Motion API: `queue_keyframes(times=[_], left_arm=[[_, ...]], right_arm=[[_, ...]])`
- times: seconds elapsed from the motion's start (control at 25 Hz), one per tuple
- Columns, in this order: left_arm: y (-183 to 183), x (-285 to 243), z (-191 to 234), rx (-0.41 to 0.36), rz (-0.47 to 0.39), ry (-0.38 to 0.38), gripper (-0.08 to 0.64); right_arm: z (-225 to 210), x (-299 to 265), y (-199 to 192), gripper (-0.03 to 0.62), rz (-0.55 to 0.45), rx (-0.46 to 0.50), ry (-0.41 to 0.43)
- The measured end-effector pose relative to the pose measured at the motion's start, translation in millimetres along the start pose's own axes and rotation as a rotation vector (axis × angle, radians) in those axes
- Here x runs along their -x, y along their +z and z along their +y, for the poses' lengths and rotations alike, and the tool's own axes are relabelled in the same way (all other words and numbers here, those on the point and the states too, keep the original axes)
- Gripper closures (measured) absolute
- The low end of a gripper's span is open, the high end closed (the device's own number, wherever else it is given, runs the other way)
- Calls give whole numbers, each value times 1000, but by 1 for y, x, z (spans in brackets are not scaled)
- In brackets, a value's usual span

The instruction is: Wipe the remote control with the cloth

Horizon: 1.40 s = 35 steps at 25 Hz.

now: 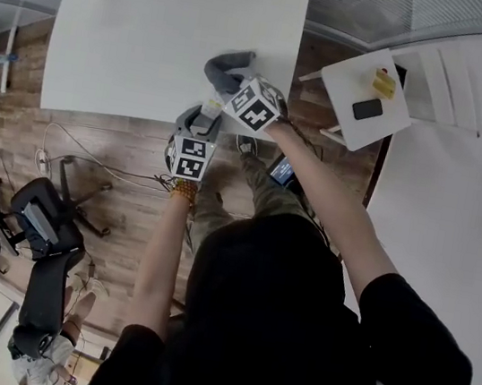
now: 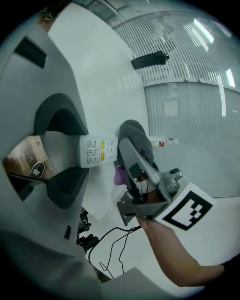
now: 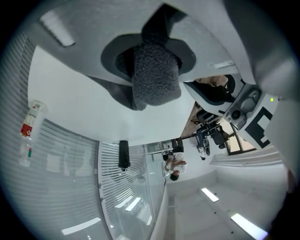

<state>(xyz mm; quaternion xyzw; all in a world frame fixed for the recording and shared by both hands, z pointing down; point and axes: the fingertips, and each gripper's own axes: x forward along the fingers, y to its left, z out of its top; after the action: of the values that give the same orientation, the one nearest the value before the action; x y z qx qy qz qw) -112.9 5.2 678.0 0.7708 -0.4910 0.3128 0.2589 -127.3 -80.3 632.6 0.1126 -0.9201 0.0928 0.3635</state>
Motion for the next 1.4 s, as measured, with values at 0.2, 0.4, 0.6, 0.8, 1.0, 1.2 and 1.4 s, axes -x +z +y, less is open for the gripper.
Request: queue_keyframes(times=[0.2, 0.4, 0.6, 0.8, 1.0, 1.2, 1.4], left_arm=[[-3, 1, -2, 10, 19, 1, 334], [1, -3, -3, 13, 43, -2, 334], [-5, -3, -3, 23, 54, -6, 334], [-3, -1, -1, 11, 51, -6, 336], [-1, -1, -3, 6, 50, -16, 336], [-7, -1, -1, 12, 64, -12, 336], [-1, 0, -2, -2, 55, -22, 334]], right_arm=[[18, 1, 0, 534, 4, 15, -31], [32, 4, -2, 535, 12, 74, 17], [60, 4, -4, 535, 21, 44, 113], [103, 27, 16, 535, -94, -48, 423], [13, 62, 50, 534, -239, 70, 101], [-48, 33, 6, 535, -74, 58, -34], [-37, 12, -18, 534, 5, 77, -7]])
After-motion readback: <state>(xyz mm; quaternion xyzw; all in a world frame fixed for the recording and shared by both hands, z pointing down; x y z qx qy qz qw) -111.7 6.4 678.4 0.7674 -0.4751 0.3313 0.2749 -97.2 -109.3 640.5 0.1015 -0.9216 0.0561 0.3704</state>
